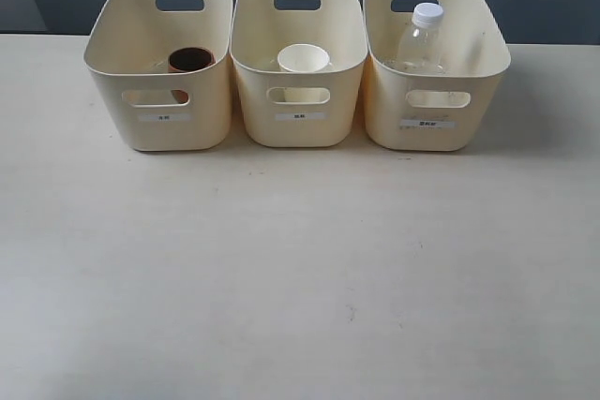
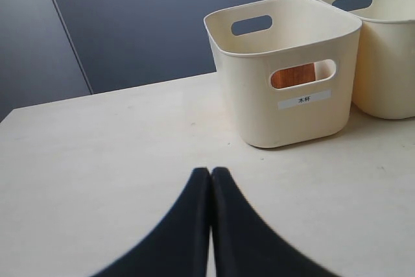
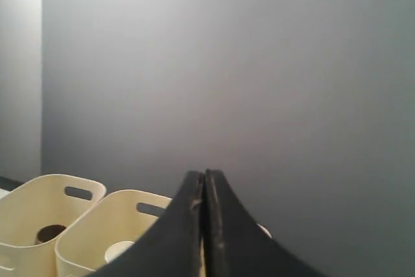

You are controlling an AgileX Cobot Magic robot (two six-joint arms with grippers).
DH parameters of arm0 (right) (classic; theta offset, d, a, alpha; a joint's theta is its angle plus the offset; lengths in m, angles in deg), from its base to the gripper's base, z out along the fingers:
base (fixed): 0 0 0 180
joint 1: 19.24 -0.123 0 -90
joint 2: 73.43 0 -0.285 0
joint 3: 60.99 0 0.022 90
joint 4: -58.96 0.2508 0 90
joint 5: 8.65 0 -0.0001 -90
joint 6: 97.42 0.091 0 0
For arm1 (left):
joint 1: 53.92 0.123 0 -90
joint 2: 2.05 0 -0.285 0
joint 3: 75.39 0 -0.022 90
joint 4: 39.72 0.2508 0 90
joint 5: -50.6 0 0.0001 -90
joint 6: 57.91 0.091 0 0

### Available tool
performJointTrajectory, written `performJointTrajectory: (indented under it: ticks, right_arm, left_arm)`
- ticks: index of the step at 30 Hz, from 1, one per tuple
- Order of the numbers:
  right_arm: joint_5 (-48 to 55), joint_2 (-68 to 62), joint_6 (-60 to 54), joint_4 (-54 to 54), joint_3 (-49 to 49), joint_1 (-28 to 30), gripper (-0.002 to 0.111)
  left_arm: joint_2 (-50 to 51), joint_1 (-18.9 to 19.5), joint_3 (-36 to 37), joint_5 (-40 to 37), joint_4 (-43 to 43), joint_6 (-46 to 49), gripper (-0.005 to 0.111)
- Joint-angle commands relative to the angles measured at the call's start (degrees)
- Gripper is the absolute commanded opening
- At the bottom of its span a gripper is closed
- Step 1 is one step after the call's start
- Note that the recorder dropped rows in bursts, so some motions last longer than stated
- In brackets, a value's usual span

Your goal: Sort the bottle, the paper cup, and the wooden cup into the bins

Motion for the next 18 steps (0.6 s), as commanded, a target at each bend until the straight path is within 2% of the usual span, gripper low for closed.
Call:
performJointTrajectory:
  ticks: [1, 7, 18]
  right_arm:
    - [-8.3, 10.5, -8.8, 10.3, -15.8, 5.1, -0.001]
    - [-11.5, 24.1, -13.3, 11.6, -29.9, 5.3, -0.001]
    - [-10.2, 24.1, -13.2, 11.5, -37.5, 5.3, -0.001]
  left_arm:
    - [-0.3, -0.2, 0.1, -0.1, -0.2, -0.1, 0.000]
    - [-0.3, -0.2, 0.1, -0.1, -0.2, -0.1, 0.000]
    - [-0.3, -0.2, 0.1, -0.1, -0.2, -0.1, 0.000]
